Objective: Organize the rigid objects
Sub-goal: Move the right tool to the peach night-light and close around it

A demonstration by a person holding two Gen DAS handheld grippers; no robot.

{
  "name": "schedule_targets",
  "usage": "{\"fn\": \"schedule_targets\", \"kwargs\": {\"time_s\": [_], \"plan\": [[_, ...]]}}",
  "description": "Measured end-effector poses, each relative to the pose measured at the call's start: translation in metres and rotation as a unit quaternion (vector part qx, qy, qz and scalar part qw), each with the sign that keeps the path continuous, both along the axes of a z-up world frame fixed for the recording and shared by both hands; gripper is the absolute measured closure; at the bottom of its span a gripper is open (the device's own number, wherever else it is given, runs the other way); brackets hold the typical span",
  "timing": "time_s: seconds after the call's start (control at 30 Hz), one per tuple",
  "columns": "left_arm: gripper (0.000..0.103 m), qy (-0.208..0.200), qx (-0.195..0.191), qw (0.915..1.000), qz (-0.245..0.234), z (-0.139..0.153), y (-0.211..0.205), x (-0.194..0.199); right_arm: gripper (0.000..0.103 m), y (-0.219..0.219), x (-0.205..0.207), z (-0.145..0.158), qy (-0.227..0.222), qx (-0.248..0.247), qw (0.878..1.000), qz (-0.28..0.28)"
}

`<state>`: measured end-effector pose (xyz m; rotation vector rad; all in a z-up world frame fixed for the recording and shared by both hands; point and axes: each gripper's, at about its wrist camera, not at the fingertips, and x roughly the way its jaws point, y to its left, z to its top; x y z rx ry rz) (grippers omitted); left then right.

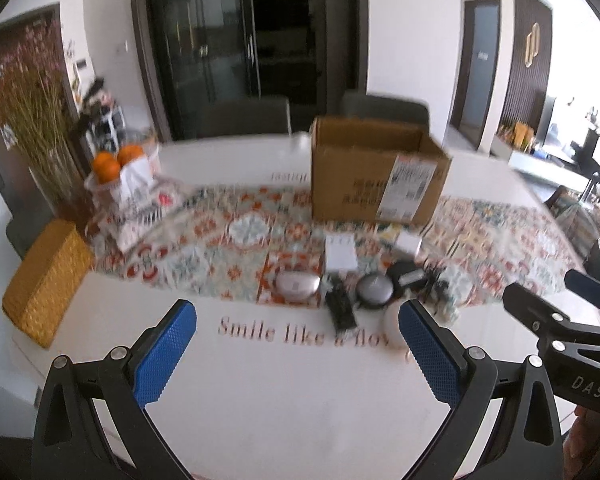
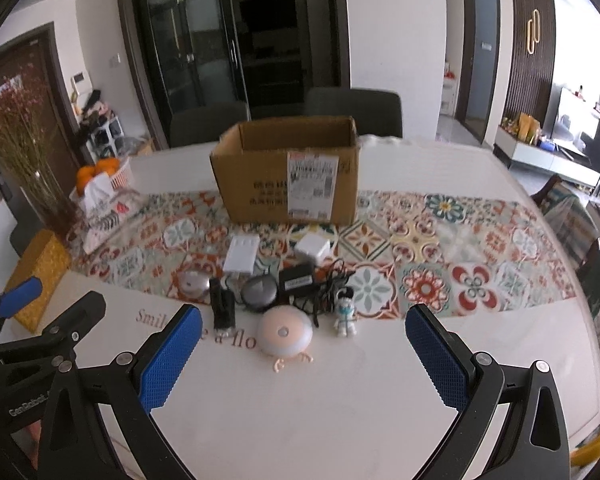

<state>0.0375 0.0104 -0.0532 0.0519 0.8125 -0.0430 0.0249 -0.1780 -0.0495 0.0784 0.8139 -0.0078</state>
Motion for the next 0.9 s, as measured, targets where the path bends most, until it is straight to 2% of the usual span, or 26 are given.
{"fn": "schedule_targets", "kwargs": {"time_s": [0.07,0.17,0.4,0.77,0.9], "plan": [[0.0,0.024,-0.007,0.9997,-0.005,-0.01,0.002,0.006,0.001,0.004,0.004,-0.007,0.009,-0.006,1.0,0.003],[0.0,0.045,0.007,0.9989,-0.003,-0.026,0.003,0.014,0.001,0.009,0.01,-0.02,0.016,-0.013,1.0,0.005],[0.0,0.101,0.011,0.9948,-0.005,-0.063,0.005,0.033,0.001,0.015,0.027,-0.05,0.033,-0.021,0.999,0.007],[0.005,0.105,0.024,0.9941,-0.008,-0.102,0.015,0.052,0.001,0.028,0.045,-0.1,0.047,-0.024,0.998,0.022],[0.007,0.106,0.04,0.9935,-0.008,-0.115,0.018,0.058,0.001,0.033,0.054,-0.121,0.055,-0.022,0.998,0.028]]}}
